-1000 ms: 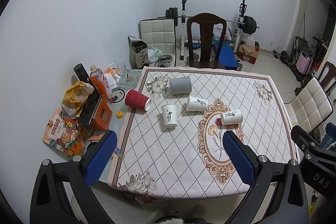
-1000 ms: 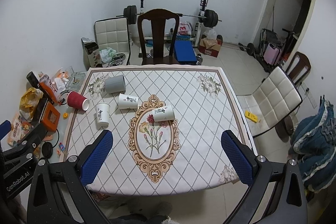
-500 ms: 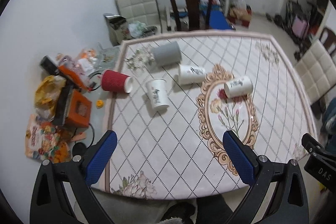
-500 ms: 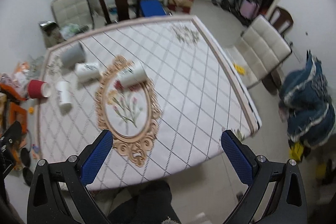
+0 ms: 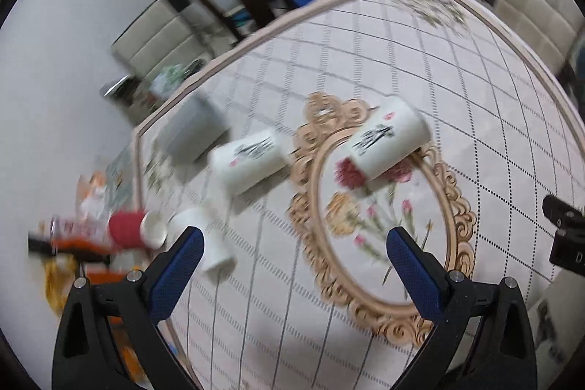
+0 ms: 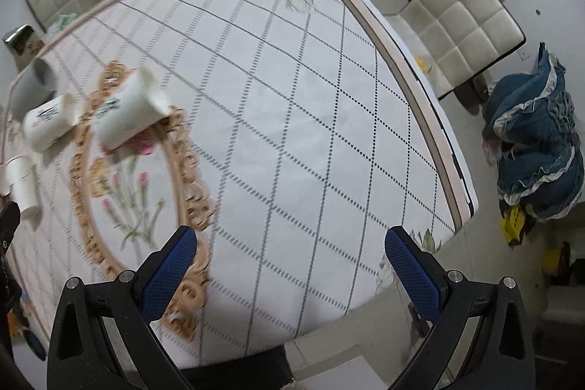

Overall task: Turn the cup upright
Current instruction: 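Reach the left gripper to the bird-print cup lying on its side and grasp it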

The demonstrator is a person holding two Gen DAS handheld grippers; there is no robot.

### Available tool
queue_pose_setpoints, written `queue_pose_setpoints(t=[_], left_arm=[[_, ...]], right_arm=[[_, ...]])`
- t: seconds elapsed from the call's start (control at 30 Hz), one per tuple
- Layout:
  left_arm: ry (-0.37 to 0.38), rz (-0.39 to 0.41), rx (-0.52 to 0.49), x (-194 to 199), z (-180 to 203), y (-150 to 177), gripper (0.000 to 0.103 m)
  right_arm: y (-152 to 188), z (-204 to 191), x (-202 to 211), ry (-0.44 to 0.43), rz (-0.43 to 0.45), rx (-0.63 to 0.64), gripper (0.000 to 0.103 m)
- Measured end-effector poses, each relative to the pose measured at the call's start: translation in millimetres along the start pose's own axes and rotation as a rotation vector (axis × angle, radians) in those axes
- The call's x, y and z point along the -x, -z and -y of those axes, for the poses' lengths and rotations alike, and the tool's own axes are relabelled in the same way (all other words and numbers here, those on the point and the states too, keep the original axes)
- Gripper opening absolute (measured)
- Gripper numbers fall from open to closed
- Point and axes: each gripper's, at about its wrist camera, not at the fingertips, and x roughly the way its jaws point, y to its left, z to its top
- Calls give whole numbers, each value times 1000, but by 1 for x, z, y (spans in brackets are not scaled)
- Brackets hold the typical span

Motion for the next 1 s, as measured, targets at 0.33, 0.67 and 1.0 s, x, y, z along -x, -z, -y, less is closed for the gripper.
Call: queue_pose_setpoints(t=[0.33, 0.67, 1.0], left_arm=[[41, -53, -290, -66, 72, -58, 84], [34, -123, -456, -113, 112, -76, 81], [23, -134, -456, -127, 117, -84, 61]], right_arm=[[-44, 33, -74, 25, -125, -29, 103], [-66, 48, -128, 13, -217, -42, 103], [-74, 57, -140, 11, -228, -36, 103]])
